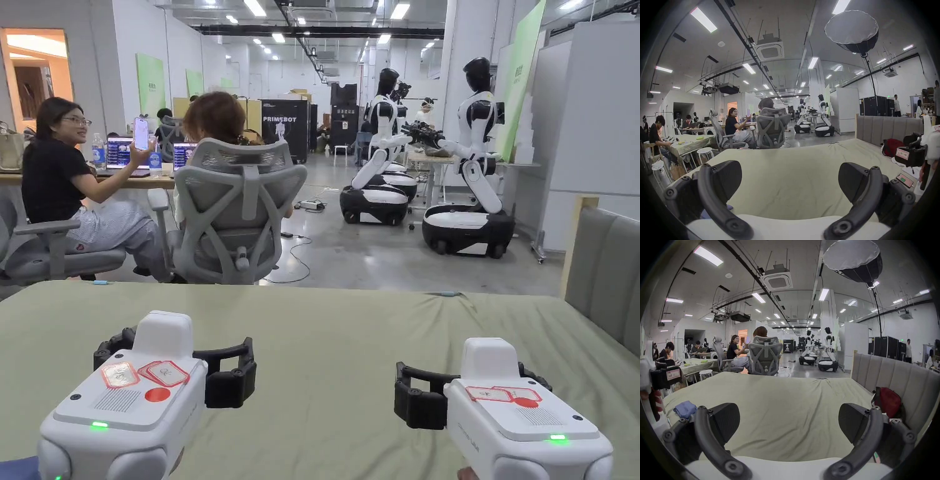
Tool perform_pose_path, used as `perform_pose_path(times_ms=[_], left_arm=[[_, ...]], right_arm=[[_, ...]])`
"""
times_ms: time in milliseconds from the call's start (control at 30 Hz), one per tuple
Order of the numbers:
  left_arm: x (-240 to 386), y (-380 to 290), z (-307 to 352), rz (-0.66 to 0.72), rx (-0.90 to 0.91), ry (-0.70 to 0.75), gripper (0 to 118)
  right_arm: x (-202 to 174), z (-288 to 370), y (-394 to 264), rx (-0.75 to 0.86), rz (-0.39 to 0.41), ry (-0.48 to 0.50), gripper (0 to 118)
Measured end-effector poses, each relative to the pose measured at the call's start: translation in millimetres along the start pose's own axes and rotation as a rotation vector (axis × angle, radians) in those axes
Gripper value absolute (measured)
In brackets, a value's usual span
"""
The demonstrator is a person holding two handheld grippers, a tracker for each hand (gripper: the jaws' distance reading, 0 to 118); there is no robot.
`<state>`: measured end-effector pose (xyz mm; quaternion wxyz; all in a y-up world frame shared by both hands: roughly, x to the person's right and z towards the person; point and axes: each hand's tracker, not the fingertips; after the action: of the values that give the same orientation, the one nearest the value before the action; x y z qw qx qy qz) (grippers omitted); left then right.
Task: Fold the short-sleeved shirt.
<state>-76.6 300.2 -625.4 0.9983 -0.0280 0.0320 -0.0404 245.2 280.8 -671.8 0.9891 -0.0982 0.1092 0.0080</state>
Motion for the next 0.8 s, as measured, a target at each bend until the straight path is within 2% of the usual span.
perform_pose_path(times_ms=[333,533,800], left_arm=[[-5,3,7,0.014,0.007,0.014,118],[-5,3,9,0.019,0.008,0.016,118],[-2,4,11,0.010,0.012,0.016,118]], right_arm=[[-7,3,6,-0.018,-0.035,-0.066,118],[-7,12,10,0.007,-0.067,-0.038,118],[-7,16,16,-0.006,-0.082,-0.092,118]])
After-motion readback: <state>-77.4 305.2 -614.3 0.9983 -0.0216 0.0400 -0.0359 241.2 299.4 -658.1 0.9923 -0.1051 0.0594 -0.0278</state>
